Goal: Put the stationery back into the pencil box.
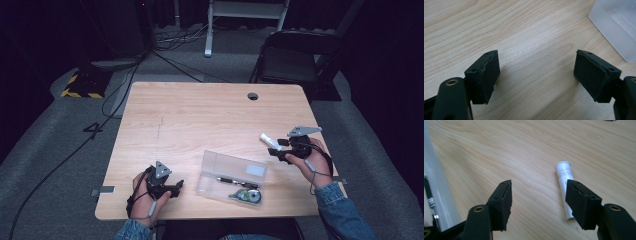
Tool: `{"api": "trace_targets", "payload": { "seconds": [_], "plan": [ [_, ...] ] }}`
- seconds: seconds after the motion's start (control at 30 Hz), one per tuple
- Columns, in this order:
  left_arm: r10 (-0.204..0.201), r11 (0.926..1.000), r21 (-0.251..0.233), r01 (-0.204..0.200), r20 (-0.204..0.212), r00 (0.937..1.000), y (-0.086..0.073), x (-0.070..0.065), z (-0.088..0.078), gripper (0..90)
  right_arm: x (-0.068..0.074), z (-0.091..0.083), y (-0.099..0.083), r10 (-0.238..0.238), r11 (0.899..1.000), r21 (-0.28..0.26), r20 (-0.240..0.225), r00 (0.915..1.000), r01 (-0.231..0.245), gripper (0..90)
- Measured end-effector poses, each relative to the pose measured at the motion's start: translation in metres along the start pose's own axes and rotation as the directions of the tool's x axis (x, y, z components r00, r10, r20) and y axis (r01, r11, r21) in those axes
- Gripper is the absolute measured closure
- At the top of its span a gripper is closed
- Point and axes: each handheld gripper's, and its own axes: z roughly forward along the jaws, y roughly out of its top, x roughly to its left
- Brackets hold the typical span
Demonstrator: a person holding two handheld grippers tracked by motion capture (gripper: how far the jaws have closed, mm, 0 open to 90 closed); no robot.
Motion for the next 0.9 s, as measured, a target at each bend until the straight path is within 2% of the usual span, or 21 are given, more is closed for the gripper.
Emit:
{"api": "trace_targets", "payload": {
  "seconds": [0.3, 0.6, 0.73, 0.9],
  "plan": [
    [0.000, 1.0000, 0.000, 0.000, 0.000, 1.0000, 0.000, 0.000, 0.000, 21.4, -0.012, 0.015, -0.014, 0.020, 0.997, 0.068, 0.032, 0.9993, -0.022, 38.1],
    [0.000, 1.0000, 0.001, 0.000, 0.000, 1.0000, 0.000, 0.000, 0.000, 21.4, -0.027, 0.026, -0.024, 0.023, 0.995, 0.093, 0.079, 0.9966, -0.030, 39.8],
    [0.000, 1.0000, 0.000, 0.000, -0.001, 1.0000, 0.000, 0.000, 0.000, 21.4, -0.032, 0.029, -0.027, 0.024, 0.994, 0.103, 0.083, 0.9963, -0.033, 43.6],
    [0.000, 1.0000, 0.000, 0.000, -0.002, 1.0000, 0.000, 0.000, 0.000, 21.4, -0.037, 0.035, -0.030, 0.046, 0.995, 0.088, 0.083, 0.9955, -0.053, 45.7]
  ]
}}
